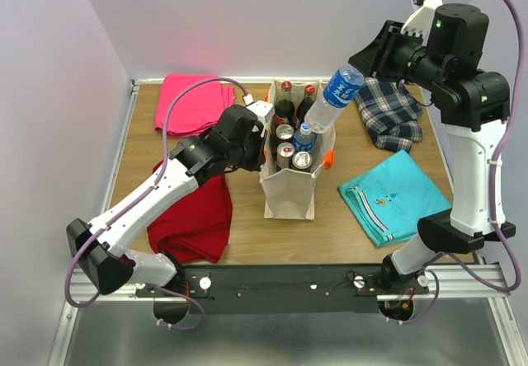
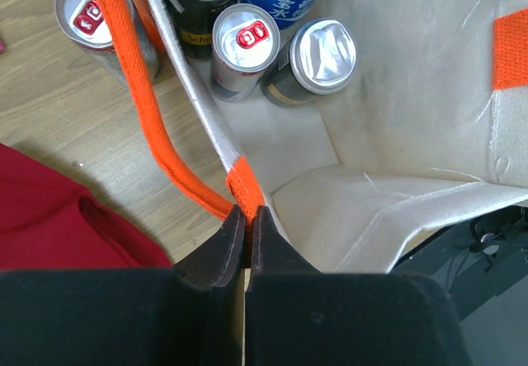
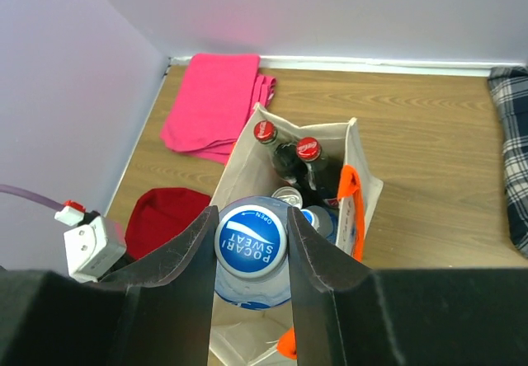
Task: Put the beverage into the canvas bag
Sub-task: Place the drink in the canvas bag.
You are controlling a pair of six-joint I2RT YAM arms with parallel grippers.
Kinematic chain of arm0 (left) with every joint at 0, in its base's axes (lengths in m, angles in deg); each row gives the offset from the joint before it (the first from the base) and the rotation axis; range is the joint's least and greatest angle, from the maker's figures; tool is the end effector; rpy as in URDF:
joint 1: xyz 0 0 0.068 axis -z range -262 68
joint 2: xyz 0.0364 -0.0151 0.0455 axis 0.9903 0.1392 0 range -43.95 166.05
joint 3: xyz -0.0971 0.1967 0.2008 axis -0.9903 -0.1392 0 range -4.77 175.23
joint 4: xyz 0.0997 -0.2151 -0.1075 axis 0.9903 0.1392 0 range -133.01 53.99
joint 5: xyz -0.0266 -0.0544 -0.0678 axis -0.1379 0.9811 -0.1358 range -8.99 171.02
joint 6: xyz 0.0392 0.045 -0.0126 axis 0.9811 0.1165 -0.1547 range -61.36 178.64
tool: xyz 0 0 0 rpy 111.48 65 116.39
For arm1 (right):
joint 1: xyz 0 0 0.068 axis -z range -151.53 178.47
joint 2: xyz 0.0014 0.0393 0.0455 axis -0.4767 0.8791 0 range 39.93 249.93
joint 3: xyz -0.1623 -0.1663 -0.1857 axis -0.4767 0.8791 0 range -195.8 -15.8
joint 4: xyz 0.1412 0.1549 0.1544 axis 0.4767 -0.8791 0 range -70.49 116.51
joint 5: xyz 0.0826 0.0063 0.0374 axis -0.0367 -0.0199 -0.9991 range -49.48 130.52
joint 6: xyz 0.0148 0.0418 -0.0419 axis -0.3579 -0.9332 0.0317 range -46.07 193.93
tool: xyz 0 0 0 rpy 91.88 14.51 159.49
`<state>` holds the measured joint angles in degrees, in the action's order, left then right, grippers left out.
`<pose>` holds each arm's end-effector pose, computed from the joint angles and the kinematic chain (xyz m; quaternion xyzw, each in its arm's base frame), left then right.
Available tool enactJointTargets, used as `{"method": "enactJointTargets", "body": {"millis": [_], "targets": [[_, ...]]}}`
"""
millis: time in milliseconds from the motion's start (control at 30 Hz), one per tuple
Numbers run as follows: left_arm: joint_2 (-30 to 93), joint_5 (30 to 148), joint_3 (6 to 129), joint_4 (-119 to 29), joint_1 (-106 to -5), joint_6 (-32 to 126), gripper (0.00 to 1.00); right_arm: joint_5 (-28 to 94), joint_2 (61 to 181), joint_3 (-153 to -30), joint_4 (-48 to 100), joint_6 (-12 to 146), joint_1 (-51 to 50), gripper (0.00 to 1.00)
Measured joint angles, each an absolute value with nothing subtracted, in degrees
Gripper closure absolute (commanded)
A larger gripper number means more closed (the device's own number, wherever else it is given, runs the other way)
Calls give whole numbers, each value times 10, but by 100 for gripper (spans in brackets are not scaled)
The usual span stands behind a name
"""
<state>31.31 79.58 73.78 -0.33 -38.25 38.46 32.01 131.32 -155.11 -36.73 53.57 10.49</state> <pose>0.2022 -0.1920 0.3913 0.1794 0.8860 -0.2167 0.3686 0.2459 0.0870 0.5925 -0.0285 0.7937 0.2543 0.5519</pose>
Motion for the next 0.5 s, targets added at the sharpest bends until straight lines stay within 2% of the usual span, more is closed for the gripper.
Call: {"method": "enactJointTargets", "body": {"millis": [267,500], "targets": [[321,782,754,1,-379,384,100,296,1319,-1511,-357,541,92,99],[321,774,755,4,-376,384,100,328,1322,-1493,-357,554,19,99]]}}
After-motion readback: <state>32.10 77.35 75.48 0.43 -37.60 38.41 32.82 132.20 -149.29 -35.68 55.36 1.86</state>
